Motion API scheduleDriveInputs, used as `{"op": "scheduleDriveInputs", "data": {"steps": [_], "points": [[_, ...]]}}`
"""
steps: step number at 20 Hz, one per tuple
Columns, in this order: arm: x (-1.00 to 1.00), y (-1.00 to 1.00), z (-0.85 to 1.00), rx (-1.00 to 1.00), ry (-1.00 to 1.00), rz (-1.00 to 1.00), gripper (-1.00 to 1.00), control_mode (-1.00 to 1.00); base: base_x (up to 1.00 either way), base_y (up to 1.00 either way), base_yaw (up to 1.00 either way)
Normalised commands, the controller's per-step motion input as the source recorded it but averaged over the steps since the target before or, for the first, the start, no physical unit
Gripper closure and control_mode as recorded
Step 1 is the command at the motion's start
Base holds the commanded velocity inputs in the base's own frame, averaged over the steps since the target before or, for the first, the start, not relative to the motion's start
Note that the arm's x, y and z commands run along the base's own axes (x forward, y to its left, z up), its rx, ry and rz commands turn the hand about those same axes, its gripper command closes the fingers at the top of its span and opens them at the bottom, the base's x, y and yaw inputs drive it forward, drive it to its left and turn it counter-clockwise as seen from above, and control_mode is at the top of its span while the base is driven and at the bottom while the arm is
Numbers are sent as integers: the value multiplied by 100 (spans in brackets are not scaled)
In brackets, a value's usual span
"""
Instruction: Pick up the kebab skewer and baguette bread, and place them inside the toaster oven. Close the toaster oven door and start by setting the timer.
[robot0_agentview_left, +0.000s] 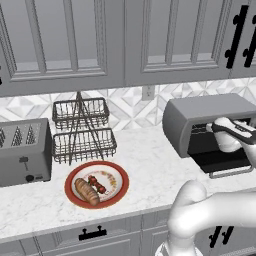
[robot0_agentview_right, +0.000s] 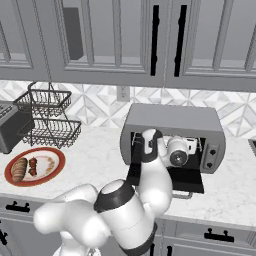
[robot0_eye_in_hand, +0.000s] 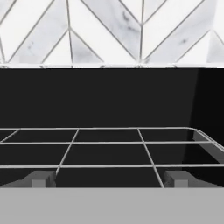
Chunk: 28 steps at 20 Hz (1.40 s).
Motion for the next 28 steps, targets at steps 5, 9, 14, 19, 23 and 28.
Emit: {"op": "scheduleDriveInputs", "data": {"steps": [5,9,14,19,23,28], "points": [[-13,0,-68,0,12,0,-100,-100,0,0,0],[-38,0,-96,0,12,0,-100,-100,0,0,0],[-56,0,-100,0,11,0,-100,-100,0,0,0],[-72,0,-100,0,10,0,-100,-100,0,0,0],[-77,2,-97,0,18,0,-100,-100,0,0,0],[-74,5,-85,-3,25,0,-100,-100,0,0,0]]}}
